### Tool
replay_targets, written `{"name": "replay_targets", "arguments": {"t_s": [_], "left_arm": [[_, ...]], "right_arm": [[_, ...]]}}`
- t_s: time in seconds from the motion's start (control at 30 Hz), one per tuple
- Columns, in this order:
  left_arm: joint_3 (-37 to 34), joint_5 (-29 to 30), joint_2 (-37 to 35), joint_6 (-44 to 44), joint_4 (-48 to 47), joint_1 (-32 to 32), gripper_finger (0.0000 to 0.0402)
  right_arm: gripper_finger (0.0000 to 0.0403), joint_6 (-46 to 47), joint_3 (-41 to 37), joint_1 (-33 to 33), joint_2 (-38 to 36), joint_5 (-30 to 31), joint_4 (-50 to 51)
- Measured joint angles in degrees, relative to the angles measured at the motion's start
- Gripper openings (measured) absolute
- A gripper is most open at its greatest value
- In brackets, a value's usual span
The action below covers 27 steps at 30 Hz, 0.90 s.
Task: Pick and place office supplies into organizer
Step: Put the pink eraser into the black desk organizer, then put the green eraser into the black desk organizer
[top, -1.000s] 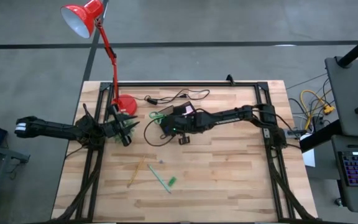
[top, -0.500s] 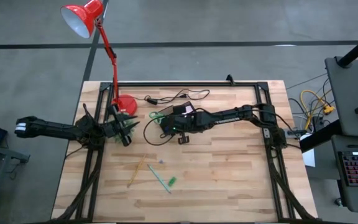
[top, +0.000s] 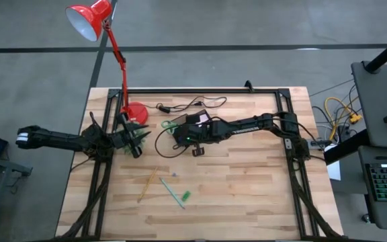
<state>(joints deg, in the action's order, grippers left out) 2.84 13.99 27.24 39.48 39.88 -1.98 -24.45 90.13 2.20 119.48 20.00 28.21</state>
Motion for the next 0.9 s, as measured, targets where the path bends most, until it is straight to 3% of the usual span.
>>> {"name": "replay_targets", "arguments": {"t_s": [0.2,0.6,0.9], "left_arm": [[0.0,0.0,0.0,0.0,0.0,0.0,0.0096],[0.0,0.0,0.0,0.0,0.0,0.0,0.0096],[0.0,0.0,0.0,0.0,0.0,0.0,0.0096]], "right_arm": [[0.006,0.2,0.0,0.0,0.0,-0.8,0.0],[0.0139,0.4,0.0,0.0,0.0,-0.8,-0.2],[0.0144,2.3,1.4,-0.6,0.0,-0.6,-0.2]]}}
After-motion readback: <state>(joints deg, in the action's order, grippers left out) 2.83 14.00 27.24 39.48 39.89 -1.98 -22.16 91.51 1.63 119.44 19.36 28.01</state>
